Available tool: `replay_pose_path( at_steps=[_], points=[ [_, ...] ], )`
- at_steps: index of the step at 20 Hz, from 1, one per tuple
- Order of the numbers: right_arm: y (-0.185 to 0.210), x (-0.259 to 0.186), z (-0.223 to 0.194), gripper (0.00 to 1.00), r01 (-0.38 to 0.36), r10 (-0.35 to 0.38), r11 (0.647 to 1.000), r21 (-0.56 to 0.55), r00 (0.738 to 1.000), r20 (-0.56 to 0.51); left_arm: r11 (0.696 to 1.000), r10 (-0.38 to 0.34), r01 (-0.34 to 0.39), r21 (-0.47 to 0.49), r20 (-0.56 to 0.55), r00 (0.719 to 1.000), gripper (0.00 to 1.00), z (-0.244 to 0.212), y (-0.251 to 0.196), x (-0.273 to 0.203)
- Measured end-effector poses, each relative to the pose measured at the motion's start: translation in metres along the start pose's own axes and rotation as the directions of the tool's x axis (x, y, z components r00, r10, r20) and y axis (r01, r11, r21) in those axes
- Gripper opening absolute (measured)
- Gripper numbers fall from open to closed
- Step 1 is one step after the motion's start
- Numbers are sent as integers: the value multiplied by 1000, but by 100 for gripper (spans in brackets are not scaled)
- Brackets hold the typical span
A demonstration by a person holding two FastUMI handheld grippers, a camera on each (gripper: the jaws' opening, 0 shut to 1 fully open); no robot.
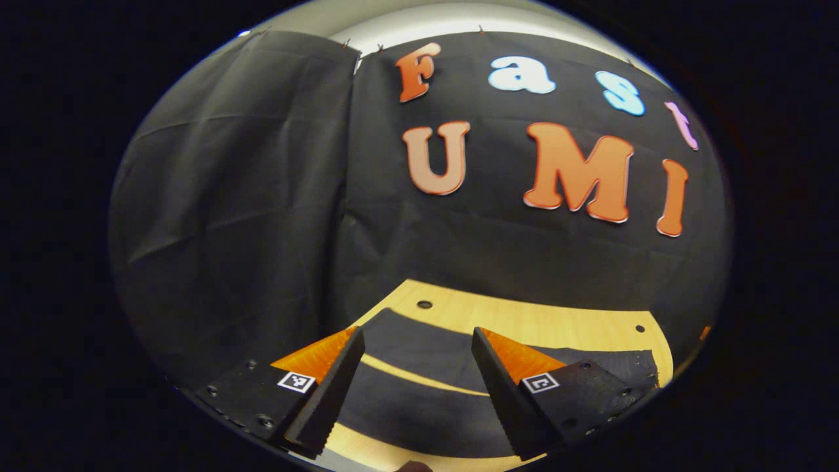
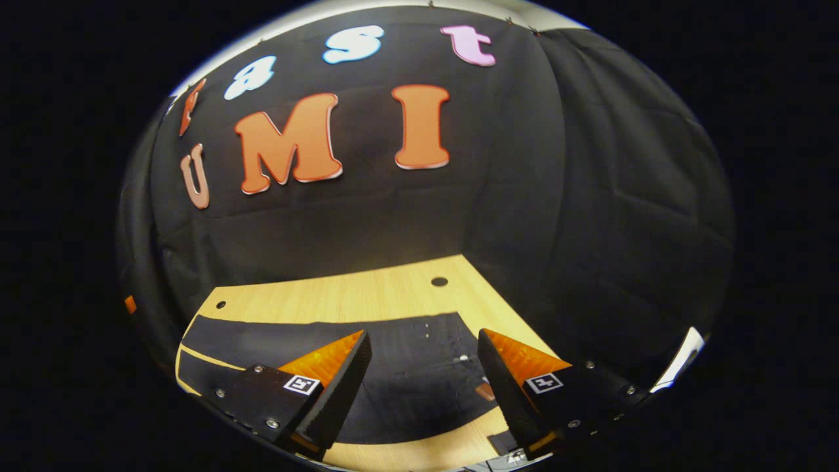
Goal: Grasp the waist and the cuffs of the jeans and fold them to make the two legs overlap; first hold the waist and fold one-third of the jeans toward the cuffs, then hold the cuffs and fold the remaining one-third in the same direction to finish folding.
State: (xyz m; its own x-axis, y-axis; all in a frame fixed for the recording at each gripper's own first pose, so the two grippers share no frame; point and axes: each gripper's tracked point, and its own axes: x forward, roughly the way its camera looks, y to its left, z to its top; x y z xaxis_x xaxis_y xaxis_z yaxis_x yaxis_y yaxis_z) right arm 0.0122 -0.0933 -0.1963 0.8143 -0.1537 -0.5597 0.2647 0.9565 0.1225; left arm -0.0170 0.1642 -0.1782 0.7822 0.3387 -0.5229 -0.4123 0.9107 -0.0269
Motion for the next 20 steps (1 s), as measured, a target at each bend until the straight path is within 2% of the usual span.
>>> replay_pose_path(
  at_steps=[2,4,9,14,16,20],
  points=[
    [-10,12,-27,98,11,-6,999,46,994,-108,997,67,-71,-41,-96,993,98,-25,29,13],
    [-18,26,-52,98,16,5,995,97,977,-214,987,119,-136,-80,-190,975,98,-49,51,19],
    [-54,52,-108,98,96,29,955,280,911,-412,958,209,-269,-101,-398,893,96,-113,105,30],
    [-77,67,-154,98,173,29,935,309,832,-554,930,184,-326,-166,-557,810,98,-159,133,50],
    [-77,73,-166,99,196,37,923,331,812,-582,919,155,-339,-199,-608,778,99,-172,142,59],
    [-77,78,-186,98,268,34,892,365,765,-644,890,123,-401,-218,-731,671,98,-197,160,79]
  ],
)
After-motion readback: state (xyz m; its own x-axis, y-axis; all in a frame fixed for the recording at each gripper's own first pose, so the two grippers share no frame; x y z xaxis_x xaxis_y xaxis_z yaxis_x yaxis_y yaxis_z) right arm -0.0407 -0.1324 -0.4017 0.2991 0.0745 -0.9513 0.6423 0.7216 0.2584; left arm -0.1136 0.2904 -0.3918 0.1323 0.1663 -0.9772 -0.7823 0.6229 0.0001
